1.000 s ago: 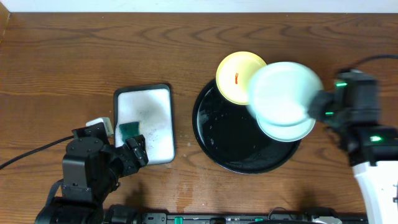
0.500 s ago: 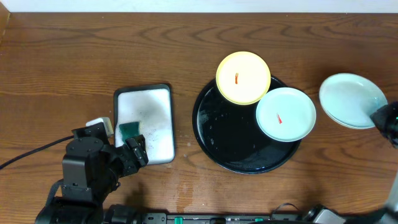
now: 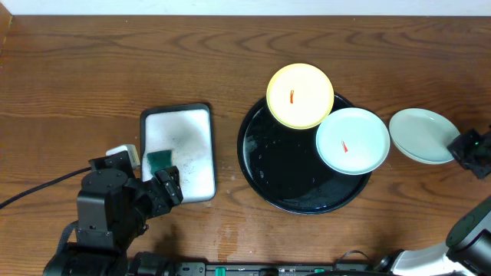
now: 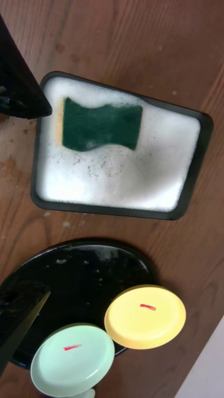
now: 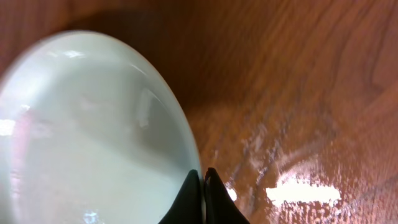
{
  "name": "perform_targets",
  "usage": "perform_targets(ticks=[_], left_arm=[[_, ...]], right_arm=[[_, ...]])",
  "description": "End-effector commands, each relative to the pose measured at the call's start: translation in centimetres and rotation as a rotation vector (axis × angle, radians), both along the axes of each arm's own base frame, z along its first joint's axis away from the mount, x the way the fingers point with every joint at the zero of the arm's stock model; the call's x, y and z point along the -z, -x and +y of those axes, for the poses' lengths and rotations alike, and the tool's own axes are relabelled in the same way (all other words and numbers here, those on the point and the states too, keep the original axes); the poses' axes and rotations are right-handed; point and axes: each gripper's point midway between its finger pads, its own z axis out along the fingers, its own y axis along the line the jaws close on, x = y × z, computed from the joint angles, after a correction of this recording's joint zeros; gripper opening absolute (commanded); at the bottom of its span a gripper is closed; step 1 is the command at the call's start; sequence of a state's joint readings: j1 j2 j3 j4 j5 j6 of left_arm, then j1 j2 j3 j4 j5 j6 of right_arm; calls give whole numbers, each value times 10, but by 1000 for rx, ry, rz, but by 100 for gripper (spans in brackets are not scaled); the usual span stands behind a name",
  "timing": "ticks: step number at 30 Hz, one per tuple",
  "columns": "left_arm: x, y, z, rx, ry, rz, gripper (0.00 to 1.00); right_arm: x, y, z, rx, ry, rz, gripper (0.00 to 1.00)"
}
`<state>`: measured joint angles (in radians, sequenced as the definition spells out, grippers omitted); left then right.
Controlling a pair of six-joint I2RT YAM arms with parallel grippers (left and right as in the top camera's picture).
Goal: Clean dirty plates on tray and stack at the side
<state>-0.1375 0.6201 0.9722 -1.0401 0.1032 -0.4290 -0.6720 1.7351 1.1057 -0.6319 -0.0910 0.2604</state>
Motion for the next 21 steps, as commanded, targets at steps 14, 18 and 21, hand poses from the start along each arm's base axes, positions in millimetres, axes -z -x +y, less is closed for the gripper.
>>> perform_targets(ticks=[14, 18, 21], left_arm=[[-6, 0, 0, 6, -1, -16, 84], [-6, 0, 0, 6, -1, -16, 84], [-6, 0, 0, 6, -1, -16, 84]], right_arm=[[-111, -47, 108, -378, -95, -372, 43], [-104, -27, 162, -495, -100, -232, 43], [-75, -11, 172, -503, 25, -41, 41]])
